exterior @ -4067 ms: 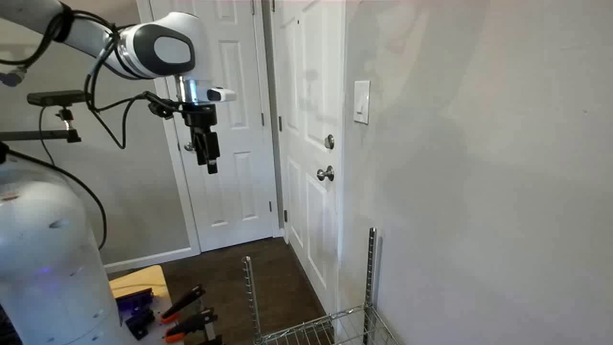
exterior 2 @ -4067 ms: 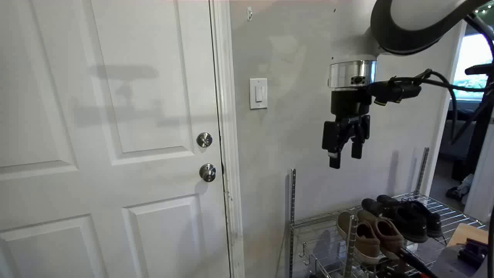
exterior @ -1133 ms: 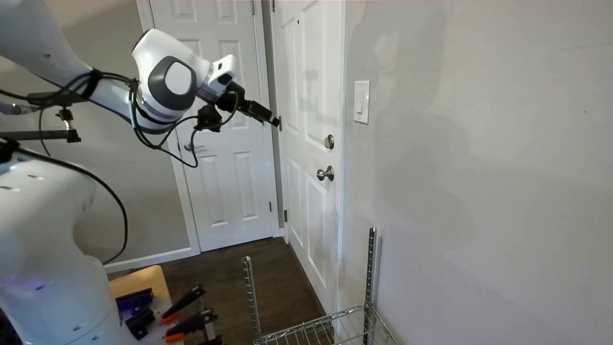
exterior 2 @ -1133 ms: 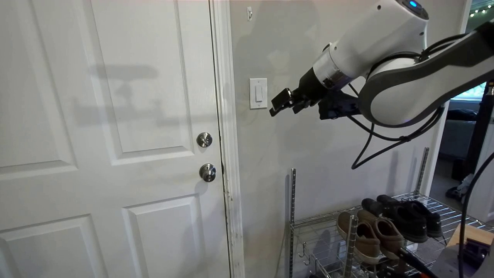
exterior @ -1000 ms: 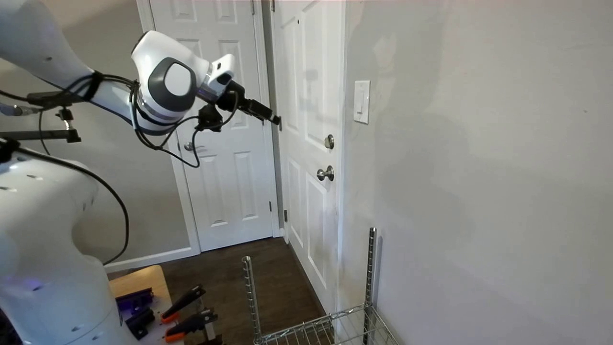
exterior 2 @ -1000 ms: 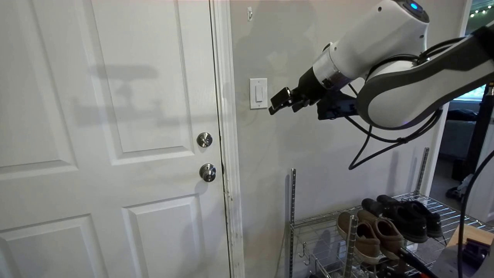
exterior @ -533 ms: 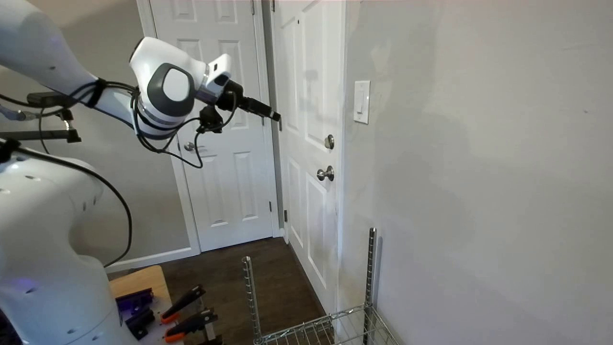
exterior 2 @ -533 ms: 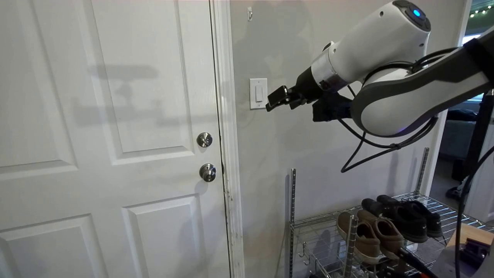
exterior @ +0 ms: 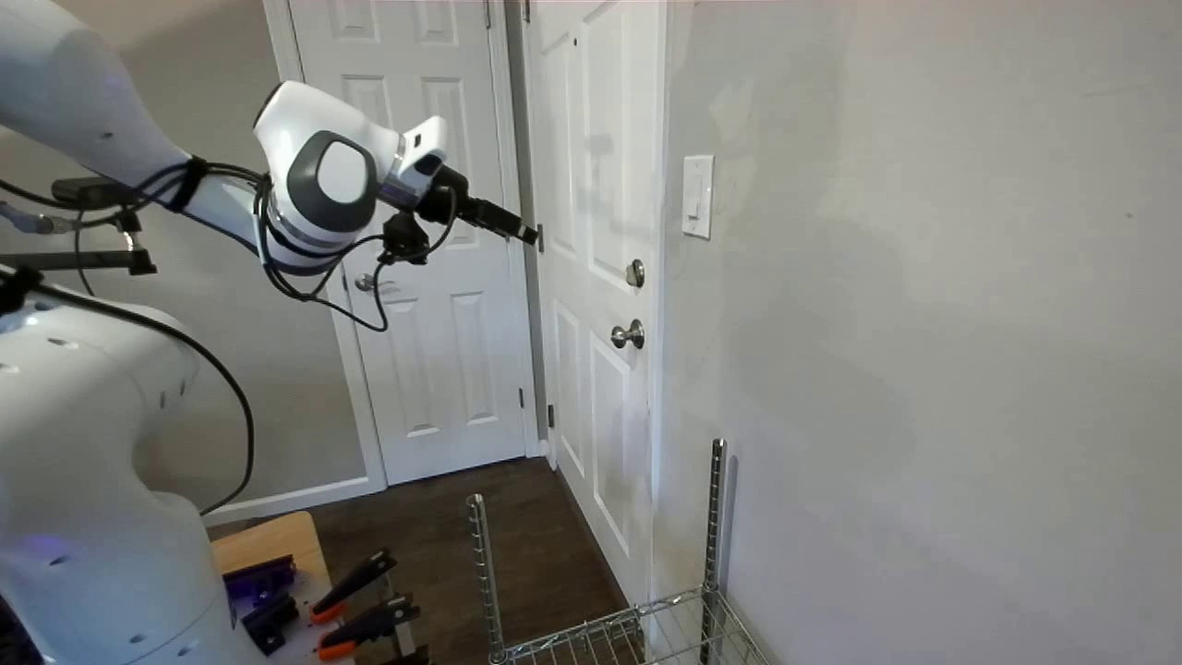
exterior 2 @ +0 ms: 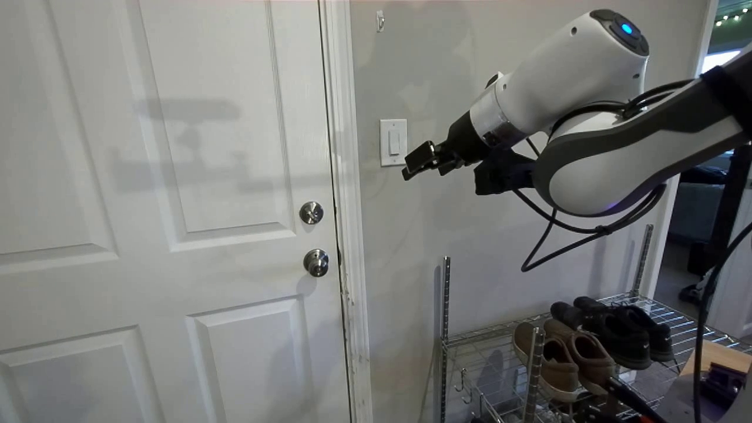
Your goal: Turn off the light switch
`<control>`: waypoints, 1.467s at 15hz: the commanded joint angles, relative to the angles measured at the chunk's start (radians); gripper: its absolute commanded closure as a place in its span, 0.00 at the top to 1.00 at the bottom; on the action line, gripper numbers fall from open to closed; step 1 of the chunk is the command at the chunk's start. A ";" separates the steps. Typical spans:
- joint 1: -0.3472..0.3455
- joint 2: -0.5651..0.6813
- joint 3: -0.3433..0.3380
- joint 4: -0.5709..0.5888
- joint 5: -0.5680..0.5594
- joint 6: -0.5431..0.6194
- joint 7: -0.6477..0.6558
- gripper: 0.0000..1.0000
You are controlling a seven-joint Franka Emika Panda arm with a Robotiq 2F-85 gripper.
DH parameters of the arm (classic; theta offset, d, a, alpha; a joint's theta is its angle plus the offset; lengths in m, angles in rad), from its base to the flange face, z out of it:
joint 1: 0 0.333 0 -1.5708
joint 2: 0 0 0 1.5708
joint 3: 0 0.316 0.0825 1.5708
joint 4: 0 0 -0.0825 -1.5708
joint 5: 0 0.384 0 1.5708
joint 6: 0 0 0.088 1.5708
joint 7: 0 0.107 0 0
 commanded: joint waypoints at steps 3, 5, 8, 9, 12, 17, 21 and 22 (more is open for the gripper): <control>-0.026 0.018 -0.028 0.000 0.029 0.023 -0.038 1.00; -0.071 -0.013 -0.015 0.001 0.037 0.006 -0.017 1.00; -0.165 -0.075 0.030 -0.006 0.066 -0.017 0.024 1.00; -0.193 -0.086 0.043 -0.005 0.074 -0.019 0.026 1.00; -0.247 -0.110 0.077 -0.005 0.081 -0.050 0.016 1.00; -0.277 -0.143 0.115 -0.004 0.068 -0.135 0.025 1.00; -0.267 -0.126 0.113 0.010 0.048 -0.191 0.021 1.00; -0.269 -0.124 0.116 0.015 0.045 -0.200 0.022 1.00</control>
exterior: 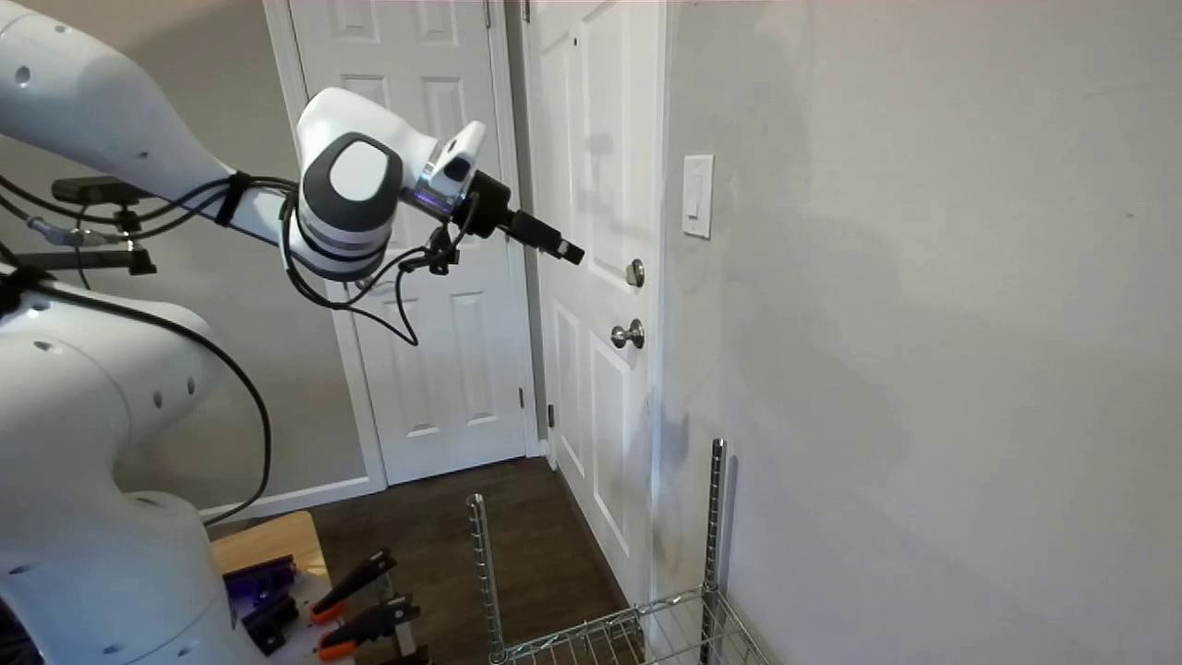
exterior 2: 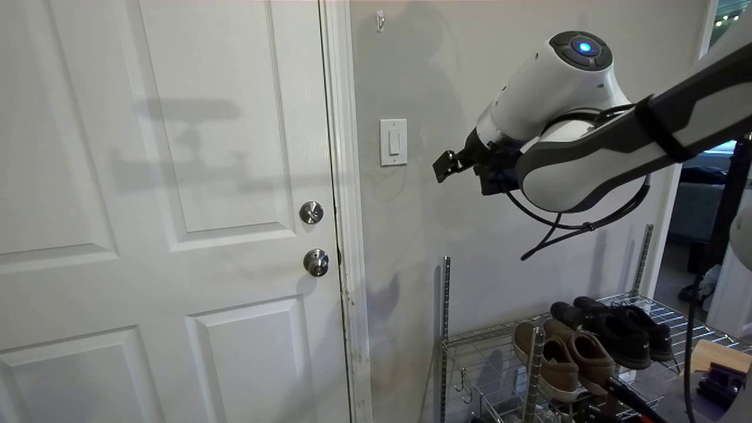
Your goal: Turn off the light switch
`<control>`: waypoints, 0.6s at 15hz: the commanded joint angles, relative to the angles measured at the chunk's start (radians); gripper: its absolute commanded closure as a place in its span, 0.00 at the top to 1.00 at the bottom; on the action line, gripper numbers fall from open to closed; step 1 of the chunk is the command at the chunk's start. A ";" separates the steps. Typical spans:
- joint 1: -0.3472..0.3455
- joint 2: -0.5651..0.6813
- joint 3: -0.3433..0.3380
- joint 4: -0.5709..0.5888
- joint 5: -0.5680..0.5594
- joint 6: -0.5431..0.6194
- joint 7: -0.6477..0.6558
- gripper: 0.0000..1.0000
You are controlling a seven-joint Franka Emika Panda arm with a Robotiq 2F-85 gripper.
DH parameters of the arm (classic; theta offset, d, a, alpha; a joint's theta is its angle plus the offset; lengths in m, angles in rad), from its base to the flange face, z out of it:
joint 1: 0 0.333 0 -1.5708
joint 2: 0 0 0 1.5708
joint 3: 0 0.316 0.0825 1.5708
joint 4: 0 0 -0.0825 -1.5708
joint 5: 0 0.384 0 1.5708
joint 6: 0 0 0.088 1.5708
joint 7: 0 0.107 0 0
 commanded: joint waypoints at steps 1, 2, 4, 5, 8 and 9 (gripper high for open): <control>0.000 0.008 0.006 0.019 -0.014 -0.035 0.014 1.00; -0.003 0.012 0.011 0.028 -0.018 -0.031 0.012 1.00; -0.005 0.025 0.016 0.046 -0.021 -0.039 0.007 1.00; -0.007 0.030 0.020 0.055 -0.022 -0.043 0.006 1.00; -0.015 0.044 0.025 0.079 -0.026 -0.065 0.007 1.00; -0.015 0.058 0.020 0.092 -0.026 -0.083 0.006 1.00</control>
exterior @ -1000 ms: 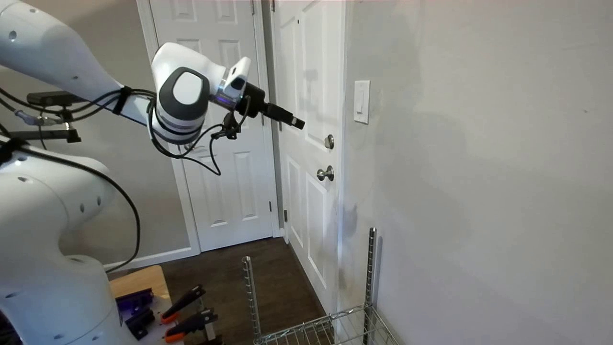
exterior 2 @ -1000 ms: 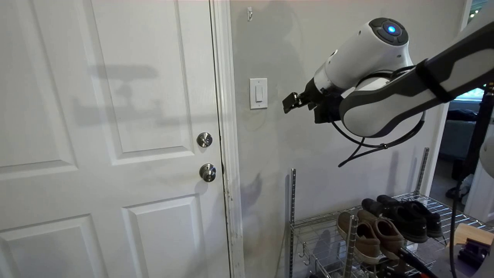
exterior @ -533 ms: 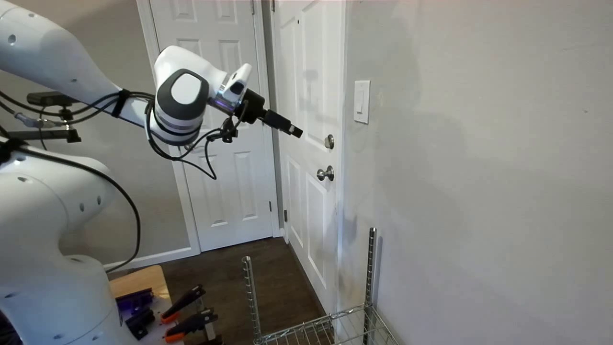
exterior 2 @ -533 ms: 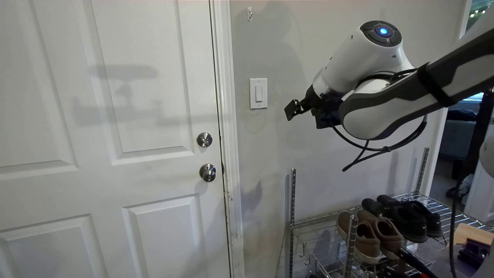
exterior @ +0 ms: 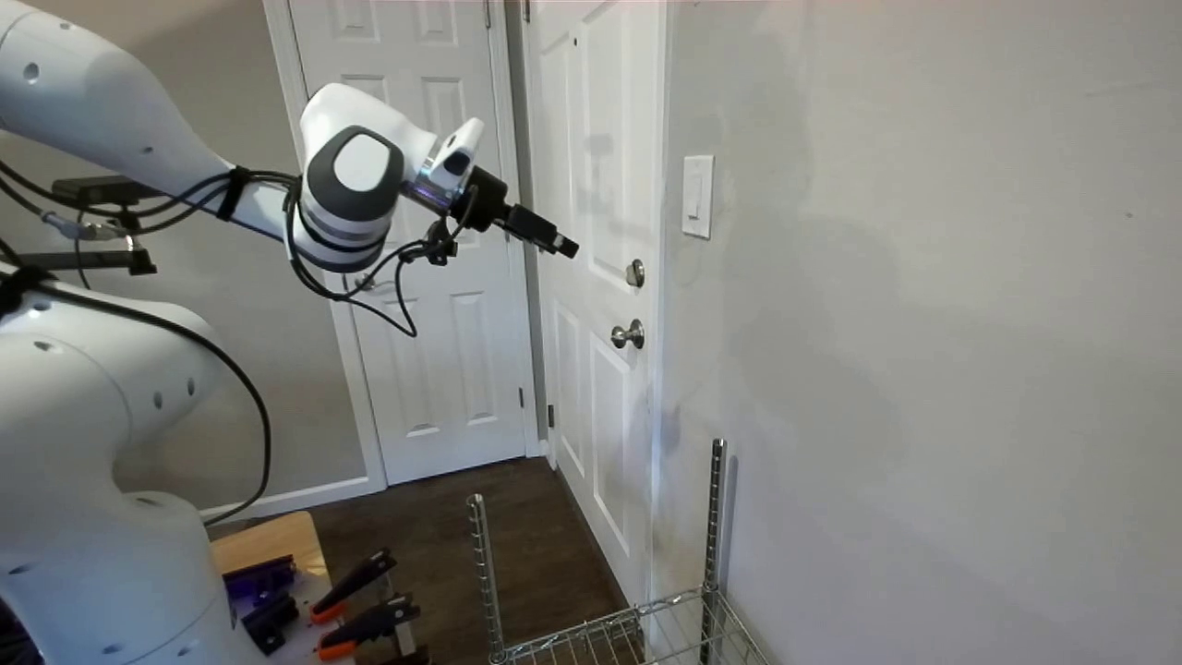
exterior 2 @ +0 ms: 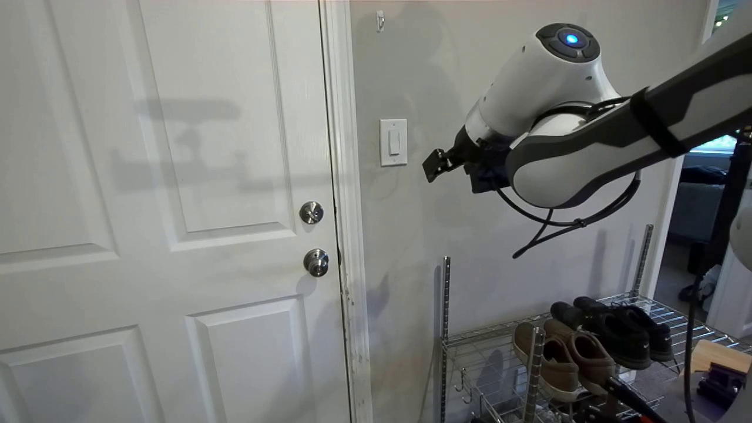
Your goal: Turn off the light switch
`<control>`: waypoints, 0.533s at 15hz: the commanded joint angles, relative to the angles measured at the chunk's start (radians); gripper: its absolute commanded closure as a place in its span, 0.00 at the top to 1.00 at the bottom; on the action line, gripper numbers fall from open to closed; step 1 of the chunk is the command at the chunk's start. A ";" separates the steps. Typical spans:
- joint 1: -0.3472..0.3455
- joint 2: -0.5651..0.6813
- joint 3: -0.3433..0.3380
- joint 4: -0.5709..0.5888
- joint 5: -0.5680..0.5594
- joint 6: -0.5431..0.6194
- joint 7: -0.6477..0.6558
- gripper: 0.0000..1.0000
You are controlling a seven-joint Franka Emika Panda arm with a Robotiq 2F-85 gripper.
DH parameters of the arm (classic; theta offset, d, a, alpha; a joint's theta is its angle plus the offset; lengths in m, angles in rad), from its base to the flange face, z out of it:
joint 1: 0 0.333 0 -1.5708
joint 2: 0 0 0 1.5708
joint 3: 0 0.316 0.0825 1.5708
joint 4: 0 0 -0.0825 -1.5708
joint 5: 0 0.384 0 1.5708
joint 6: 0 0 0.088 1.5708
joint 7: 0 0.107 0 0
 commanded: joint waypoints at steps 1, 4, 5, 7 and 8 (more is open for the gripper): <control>-0.011 0.056 -0.006 0.046 -0.023 -0.048 0.006 1.00; -0.022 0.081 -0.008 0.073 -0.035 -0.077 0.008 1.00; -0.031 0.086 -0.007 0.081 -0.040 -0.077 0.009 1.00; -0.049 0.096 -0.006 0.096 -0.051 -0.069 0.007 1.00; -0.065 0.101 -0.001 0.105 -0.057 -0.063 0.009 1.00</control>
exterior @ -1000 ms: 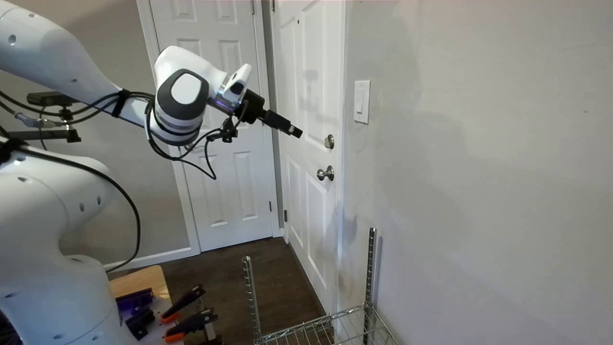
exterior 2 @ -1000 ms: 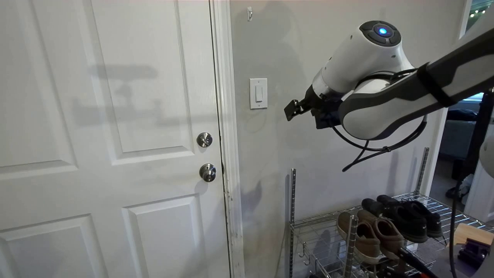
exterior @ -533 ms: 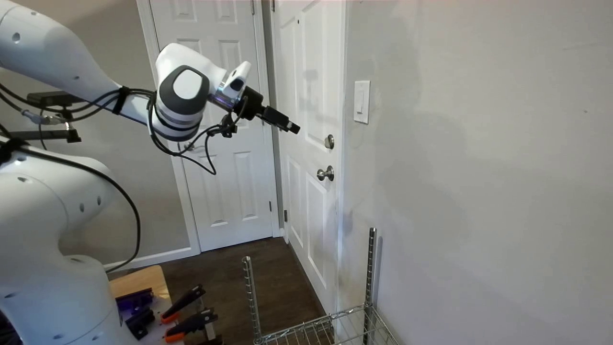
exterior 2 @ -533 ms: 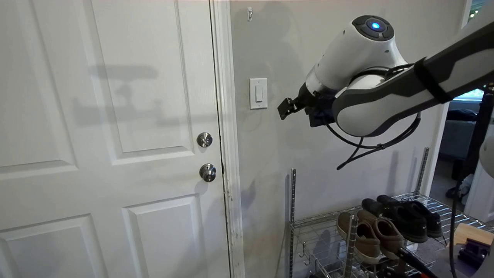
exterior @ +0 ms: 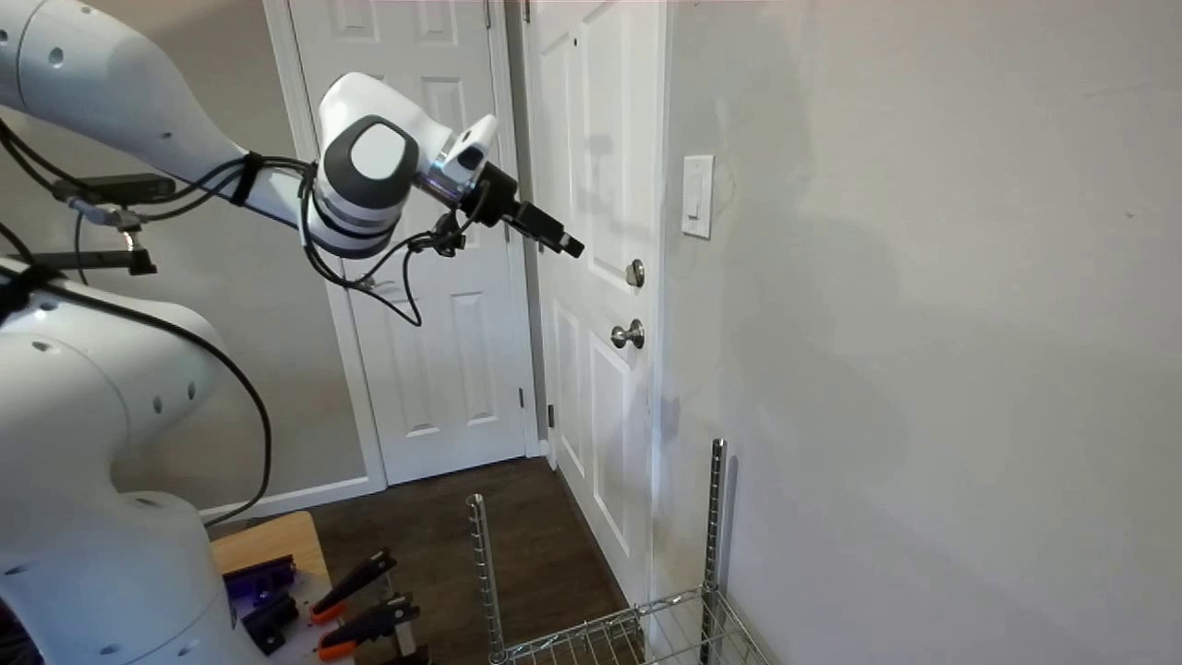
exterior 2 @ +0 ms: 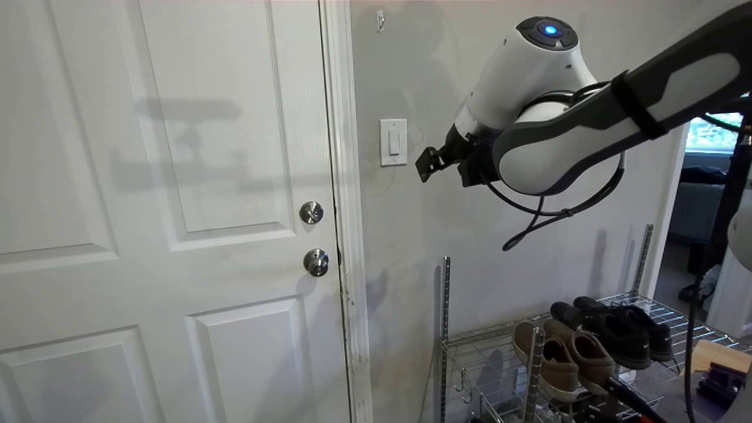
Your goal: Turn off the light switch
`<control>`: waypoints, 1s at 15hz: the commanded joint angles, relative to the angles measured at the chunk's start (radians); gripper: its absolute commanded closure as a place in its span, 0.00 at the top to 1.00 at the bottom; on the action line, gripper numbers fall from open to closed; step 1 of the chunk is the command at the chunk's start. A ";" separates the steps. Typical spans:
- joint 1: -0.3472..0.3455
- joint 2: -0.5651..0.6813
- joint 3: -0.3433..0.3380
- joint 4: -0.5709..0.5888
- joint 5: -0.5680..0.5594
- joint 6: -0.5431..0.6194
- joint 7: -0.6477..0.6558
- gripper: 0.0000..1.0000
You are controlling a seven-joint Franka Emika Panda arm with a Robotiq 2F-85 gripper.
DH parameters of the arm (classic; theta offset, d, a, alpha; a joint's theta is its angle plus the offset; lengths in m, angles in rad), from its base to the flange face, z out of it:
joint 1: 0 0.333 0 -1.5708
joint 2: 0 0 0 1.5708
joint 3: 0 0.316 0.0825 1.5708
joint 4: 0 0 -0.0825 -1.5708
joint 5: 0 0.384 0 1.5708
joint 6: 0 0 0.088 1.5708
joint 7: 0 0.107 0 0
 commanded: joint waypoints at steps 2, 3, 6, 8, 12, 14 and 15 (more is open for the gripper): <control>-0.057 0.050 0.004 0.053 -0.051 0.003 0.008 1.00; -0.067 0.054 0.007 0.061 -0.057 0.008 0.008 1.00; -0.098 0.067 0.021 0.084 -0.073 0.012 0.008 1.00; -0.117 0.072 0.034 0.092 -0.083 0.035 0.004 1.00; -0.151 0.076 0.054 0.110 -0.100 0.077 -0.010 1.00; -0.172 0.074 0.067 0.116 -0.103 0.109 -0.018 1.00; -0.182 0.074 0.072 0.119 -0.100 0.118 -0.020 1.00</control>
